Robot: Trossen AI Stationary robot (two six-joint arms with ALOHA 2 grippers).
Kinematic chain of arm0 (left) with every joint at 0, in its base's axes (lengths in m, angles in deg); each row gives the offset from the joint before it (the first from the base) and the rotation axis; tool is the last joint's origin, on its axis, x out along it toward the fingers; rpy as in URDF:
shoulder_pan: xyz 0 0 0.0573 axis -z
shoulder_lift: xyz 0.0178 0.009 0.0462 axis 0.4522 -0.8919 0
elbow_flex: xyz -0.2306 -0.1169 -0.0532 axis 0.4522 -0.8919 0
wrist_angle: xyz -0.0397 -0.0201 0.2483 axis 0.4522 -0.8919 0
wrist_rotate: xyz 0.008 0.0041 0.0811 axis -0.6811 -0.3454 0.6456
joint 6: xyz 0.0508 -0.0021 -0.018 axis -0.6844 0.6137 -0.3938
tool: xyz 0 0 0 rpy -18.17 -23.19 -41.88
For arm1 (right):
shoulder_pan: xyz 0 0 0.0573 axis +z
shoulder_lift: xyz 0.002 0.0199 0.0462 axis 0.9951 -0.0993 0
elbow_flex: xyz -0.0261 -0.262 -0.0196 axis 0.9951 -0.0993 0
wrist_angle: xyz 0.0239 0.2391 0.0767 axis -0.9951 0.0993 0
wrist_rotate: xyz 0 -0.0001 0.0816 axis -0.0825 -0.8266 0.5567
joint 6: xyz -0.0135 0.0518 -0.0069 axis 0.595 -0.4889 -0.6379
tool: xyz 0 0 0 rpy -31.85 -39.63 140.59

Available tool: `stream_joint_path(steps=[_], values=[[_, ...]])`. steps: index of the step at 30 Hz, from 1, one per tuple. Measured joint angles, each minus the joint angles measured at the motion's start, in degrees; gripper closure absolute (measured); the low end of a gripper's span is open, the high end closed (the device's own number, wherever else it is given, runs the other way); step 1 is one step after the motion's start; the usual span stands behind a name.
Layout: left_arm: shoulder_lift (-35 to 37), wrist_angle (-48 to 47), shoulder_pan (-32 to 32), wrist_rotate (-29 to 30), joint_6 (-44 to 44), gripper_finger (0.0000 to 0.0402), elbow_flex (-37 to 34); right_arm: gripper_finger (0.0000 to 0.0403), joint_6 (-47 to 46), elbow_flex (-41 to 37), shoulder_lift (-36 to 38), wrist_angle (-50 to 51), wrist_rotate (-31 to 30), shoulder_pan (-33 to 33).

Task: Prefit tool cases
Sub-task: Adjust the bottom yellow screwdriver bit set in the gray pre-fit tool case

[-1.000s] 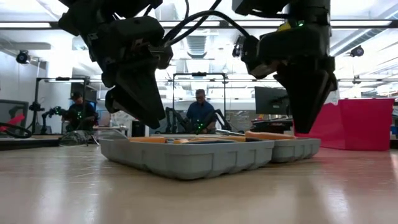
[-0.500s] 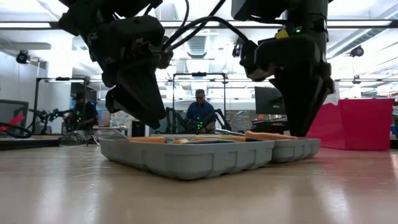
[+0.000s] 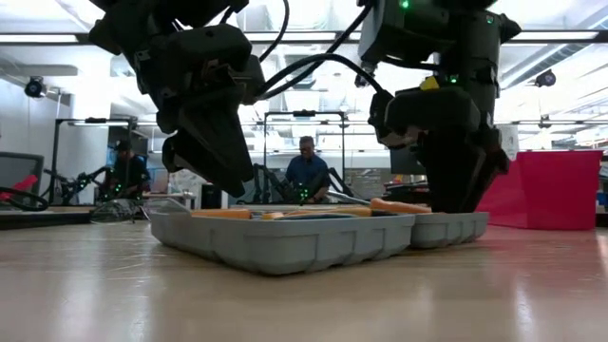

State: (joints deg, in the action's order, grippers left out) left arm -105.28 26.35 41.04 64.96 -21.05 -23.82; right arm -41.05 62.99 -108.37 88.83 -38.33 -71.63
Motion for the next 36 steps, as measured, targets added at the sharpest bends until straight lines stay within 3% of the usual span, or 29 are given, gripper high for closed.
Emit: stream_joint_path(steps=[14, 17, 22, 25, 36], values=[[0.00, 0.18, -0.11, -0.04, 0.00, 0.0203, 0.00, 0.0346, 4.50, -1.78, 0.01, -0.09, 2.21, -0.41], [0.00, 0.09, -0.11, -0.07, 0.00, 0.0204, 0.00, 0.0368, 5.95, -0.80, -0.10, 0.80, 2.19, -0.26], [0.00, -0.26, -0.11, -0.09, -0.15, 0.0209, 0.58, 0.0369, 9.05, 2.49, -0.23, 2.67, 2.20, -0.22], [0.00, -0.38, -0.11, -0.11, -1.22, 0.0212, 0.86, 0.0401, 10.66, 4.11, -0.14, 2.13, 2.37, -0.17], [0.00, -1.18, -0.17, -0.06, -1.51, 0.0215, 1.05, 0.0400, 11.54, 5.32, 5.41, 2.66, 2.24, -0.13]])
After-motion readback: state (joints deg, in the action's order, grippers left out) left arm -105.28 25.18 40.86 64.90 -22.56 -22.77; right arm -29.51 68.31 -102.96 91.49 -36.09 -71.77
